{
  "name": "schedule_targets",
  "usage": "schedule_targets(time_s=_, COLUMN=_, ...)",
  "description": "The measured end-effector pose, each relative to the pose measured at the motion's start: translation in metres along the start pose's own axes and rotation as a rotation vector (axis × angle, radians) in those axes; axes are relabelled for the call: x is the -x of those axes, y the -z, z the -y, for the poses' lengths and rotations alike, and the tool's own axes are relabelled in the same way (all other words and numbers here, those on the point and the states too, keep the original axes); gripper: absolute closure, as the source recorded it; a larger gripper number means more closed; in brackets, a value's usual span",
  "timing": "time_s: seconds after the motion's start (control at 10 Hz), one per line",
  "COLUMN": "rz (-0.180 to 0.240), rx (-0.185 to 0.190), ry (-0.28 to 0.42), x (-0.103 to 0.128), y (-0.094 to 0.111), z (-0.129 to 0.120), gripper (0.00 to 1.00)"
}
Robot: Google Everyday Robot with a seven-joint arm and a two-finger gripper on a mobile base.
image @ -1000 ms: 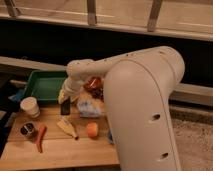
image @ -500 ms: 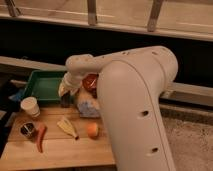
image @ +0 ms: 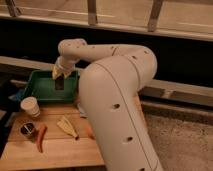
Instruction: Wipe tray with eraser
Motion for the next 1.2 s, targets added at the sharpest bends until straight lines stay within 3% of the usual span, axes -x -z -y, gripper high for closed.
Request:
schedule_targets(time_s=0.3, rz=0.010, rx=0.021, ry=0.033, x=0.025, y=-0.007, z=-0.015, gripper=1.00)
schedule_targets(time_s=0.7, rz=0.018, rx=0.007, ry=0.014, x=0.019, y=-0.016, z=-0.010, gripper=1.00)
schedule_targets(time_s=0.9, rz=0.026, rx=0.012, ry=-0.018, x=0.007, y=-0.038, z=0.001, gripper=1.00)
schedule_targets(time_s=1.2, rz=0.022, rx=0.052, ry=-0.077, x=-0.019, y=-0.090, z=0.017, gripper=1.00)
